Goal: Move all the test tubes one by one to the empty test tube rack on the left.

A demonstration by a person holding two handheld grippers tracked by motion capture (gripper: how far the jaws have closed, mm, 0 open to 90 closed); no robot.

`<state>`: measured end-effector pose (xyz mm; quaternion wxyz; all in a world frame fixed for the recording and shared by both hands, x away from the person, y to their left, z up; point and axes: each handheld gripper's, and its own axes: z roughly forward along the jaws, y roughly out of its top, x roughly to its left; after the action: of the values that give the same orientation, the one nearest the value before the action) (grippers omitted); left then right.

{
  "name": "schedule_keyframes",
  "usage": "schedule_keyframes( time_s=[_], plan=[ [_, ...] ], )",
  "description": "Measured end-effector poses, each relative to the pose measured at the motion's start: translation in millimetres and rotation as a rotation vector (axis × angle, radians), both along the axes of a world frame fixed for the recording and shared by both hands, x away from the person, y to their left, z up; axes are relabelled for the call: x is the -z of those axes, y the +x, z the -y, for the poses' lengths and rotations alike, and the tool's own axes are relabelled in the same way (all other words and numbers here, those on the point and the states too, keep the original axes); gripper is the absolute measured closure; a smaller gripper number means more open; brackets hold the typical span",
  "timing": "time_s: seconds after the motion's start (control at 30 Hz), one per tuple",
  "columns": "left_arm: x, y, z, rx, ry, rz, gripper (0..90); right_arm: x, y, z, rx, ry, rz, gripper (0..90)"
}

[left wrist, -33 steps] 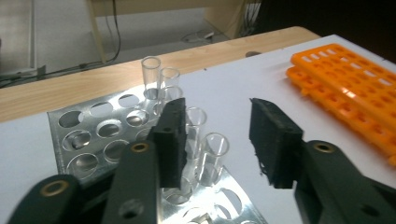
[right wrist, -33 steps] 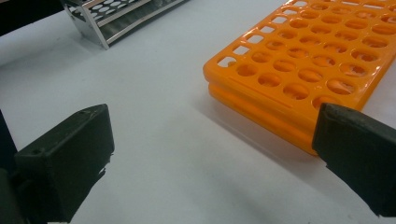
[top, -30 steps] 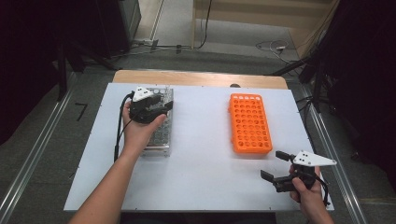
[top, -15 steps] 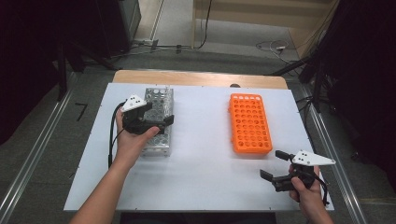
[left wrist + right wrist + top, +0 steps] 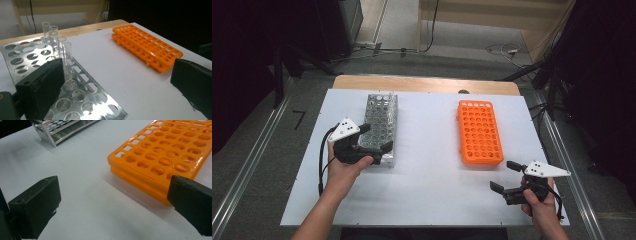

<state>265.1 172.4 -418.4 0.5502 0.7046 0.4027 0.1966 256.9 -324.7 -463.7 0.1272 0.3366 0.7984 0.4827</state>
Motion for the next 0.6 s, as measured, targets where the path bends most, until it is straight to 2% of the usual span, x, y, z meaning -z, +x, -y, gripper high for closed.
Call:
schedule_keyframes(
  time_s=[0.37,0.6],
  plan=[
    [8.3,-33.1,-8.0,0.008,-0.01,0.021,0.0,0.5,0.9,0.8,0.008,-0.004,0.001,0.0],
    [19.2,-50.2,-19.5,-0.02,-0.01,0.024,0.0,1.4,1.7,2.2,0.017,-0.004,-0.001,0.0]
  ],
)
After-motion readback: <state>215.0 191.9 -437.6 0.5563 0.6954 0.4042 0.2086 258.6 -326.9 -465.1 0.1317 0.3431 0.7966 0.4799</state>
